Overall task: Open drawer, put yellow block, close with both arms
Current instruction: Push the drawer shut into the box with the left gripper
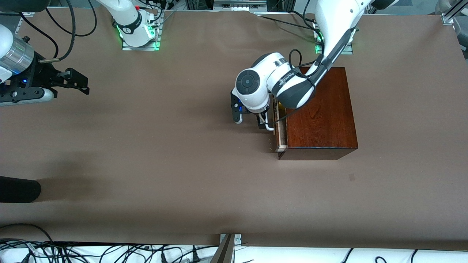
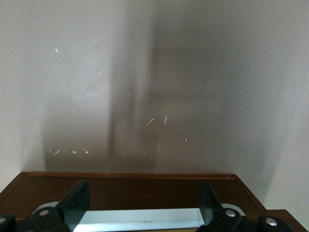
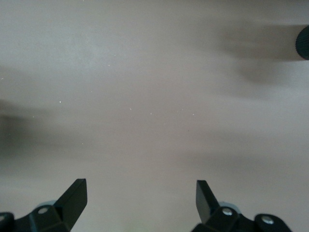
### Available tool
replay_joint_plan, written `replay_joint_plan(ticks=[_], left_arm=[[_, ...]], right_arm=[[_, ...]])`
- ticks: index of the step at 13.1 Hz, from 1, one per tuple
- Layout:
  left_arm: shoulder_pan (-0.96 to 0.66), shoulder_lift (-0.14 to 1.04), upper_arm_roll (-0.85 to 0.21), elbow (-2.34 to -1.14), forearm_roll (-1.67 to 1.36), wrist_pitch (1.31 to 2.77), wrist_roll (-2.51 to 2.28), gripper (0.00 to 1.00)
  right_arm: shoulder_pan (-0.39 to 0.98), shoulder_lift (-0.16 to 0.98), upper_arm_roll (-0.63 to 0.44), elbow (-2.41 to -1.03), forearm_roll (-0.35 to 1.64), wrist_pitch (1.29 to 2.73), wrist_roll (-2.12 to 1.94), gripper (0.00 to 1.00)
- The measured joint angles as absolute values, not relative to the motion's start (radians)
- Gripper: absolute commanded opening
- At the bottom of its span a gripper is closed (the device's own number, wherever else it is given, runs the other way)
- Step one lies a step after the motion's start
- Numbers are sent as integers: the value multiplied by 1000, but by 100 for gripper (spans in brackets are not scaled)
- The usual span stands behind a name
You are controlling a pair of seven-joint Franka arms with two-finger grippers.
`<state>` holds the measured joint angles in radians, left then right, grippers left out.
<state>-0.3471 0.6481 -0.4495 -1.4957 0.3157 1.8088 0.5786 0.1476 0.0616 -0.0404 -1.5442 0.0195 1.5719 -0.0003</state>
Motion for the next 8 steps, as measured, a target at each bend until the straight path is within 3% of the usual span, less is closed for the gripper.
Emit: replay_joint_plan(ticks=[8], left_arm=[[-307, 602, -448, -1496, 316, 1739, 578, 100]], right_arm=[[147, 62, -42, -1544, 20, 1573, 0, 100]])
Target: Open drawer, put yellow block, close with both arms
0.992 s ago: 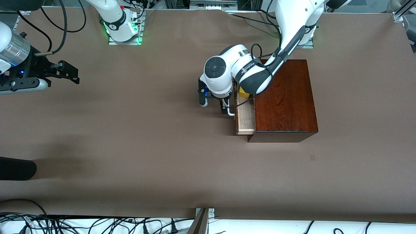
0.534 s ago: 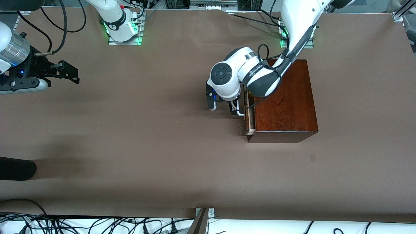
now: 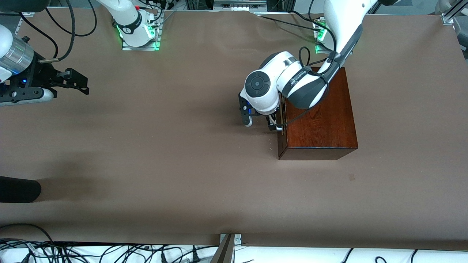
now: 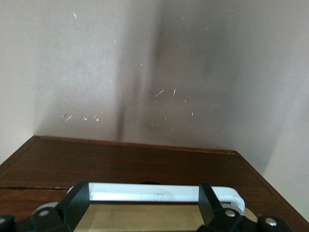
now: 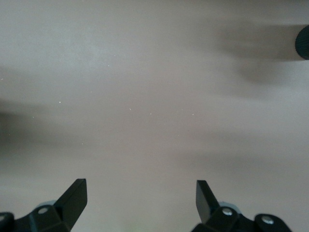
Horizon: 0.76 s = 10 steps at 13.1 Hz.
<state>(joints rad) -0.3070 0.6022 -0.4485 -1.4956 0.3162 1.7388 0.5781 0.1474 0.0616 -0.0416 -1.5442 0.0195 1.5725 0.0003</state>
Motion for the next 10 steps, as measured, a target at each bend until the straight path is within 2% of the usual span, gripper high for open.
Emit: replay_joint_plan(ticks=[6, 10], left_arm=[[-304, 581, -450, -1487, 316, 1731, 542, 100], [-297, 423, -454, -1435, 290, 1609, 303, 100]], right_arm=[[147, 62, -42, -1544, 20, 1573, 0, 100], [147, 62, -42, -1544, 20, 1573, 1, 100]])
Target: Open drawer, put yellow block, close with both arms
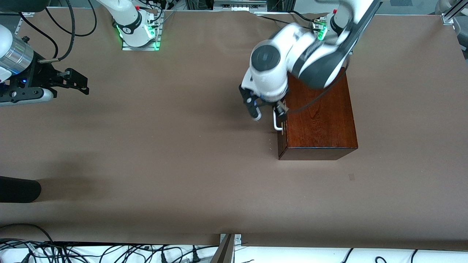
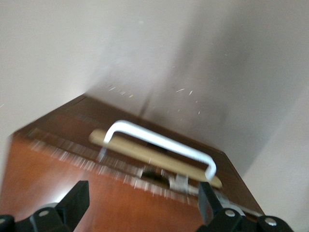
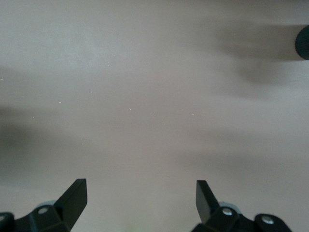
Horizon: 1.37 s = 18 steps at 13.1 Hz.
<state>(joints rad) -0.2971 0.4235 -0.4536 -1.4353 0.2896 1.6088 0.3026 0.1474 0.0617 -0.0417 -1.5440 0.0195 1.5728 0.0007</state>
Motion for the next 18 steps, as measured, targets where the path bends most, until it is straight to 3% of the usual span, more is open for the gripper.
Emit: replay_joint_plan(ticks=[5, 7, 11, 18], left_arm=[[-44, 310, -427, -1366, 178, 1546, 253, 100], [12, 256, -335, -1377, 98, 1542, 235, 100], [9, 116, -143, -1465, 18, 1530, 8, 100], [-35, 38, -52, -1639, 18, 1632, -150, 100]], right_arm=[[147, 62, -42, -1544, 20, 1573, 1, 100], [147, 62, -42, -1544, 20, 1573, 1, 100], [148, 62, -42, -1544, 20, 1573, 1, 100], [148, 62, -42, -1544, 20, 1573, 1, 100]])
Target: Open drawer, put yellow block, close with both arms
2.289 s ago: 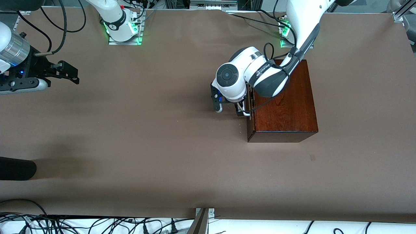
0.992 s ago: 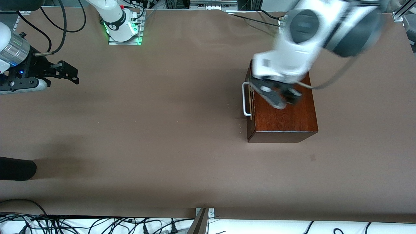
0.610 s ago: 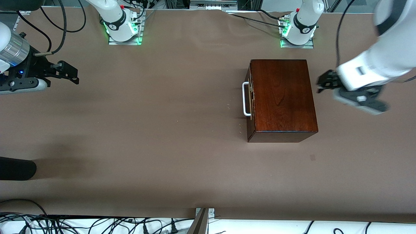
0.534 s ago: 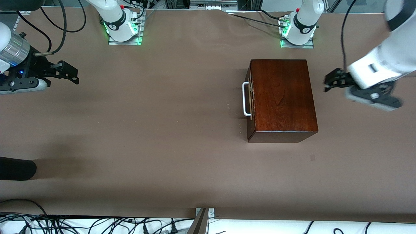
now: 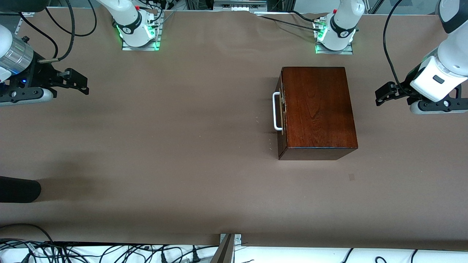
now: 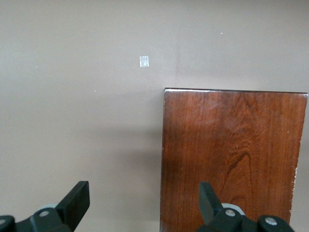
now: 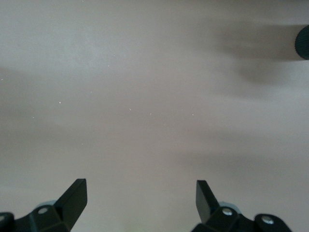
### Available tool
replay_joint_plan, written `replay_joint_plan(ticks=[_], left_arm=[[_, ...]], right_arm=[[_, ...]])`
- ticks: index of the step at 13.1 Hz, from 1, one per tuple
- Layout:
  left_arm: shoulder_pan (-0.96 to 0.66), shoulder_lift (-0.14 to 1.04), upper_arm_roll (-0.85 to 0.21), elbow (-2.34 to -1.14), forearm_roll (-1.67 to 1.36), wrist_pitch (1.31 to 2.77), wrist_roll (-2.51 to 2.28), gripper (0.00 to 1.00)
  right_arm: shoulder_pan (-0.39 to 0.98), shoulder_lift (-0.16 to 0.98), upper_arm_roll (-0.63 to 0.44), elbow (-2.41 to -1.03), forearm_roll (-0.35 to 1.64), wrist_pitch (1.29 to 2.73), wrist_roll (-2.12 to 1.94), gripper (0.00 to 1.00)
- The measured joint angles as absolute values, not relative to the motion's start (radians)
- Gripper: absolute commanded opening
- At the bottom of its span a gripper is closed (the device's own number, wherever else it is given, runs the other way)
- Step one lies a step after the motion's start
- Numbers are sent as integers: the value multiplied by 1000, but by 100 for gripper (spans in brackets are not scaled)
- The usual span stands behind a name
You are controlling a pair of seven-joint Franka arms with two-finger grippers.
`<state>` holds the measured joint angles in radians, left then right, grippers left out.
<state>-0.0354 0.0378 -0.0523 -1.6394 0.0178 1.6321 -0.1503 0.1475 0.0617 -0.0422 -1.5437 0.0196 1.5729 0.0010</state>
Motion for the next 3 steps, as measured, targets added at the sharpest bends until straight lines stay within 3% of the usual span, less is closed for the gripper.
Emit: replay_joint_plan(ticks=[3], left_arm=[[-47, 3, -42, -1674, 18, 1636, -150, 100]], right_arm=[[148, 62, -42, -1544, 20, 1573, 1, 100]])
